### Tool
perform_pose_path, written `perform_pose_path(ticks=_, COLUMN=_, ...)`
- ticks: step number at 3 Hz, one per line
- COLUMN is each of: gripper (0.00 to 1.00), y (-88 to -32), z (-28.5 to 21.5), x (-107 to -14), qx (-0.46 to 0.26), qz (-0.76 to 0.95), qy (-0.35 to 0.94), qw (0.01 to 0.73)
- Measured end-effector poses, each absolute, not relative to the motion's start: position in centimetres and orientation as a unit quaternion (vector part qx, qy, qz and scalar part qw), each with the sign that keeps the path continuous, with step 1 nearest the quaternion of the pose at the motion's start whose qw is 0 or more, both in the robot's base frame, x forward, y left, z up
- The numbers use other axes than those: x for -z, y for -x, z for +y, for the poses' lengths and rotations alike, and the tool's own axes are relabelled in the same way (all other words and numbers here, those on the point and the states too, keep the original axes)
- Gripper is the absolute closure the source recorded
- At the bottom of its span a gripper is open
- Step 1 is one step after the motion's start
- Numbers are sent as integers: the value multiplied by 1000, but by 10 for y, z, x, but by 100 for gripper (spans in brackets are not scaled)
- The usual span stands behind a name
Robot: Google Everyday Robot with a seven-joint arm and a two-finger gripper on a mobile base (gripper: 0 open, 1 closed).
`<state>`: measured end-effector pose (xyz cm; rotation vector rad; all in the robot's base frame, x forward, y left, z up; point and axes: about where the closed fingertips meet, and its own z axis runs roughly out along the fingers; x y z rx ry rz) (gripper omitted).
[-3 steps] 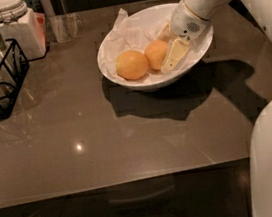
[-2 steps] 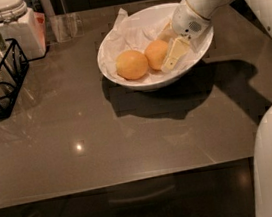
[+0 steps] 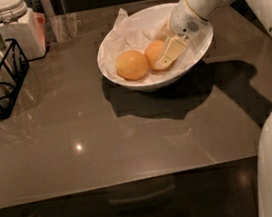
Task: Pick orange from white bowl
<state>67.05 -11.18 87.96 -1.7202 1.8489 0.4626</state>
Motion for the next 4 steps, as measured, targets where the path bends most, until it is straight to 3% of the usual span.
perform_pose_path(ticks=1, gripper=31, y=-671, z=-104, x=-873, qx=-186, qz=689, qy=641, qw=281)
perform_pose_path(ticks=2, gripper=29, y=-673, z=-100, x=-865, qx=-198, qz=690, qy=640, qw=275)
perform_pose_path(ticks=3, gripper=39, y=-674, z=-98, x=-857, qx=-207, qz=692, qy=638, qw=268)
perform_pose_path(ticks=4, gripper=58, y=-674, z=-98, x=-858, qx=-207, qz=692, qy=638, qw=268)
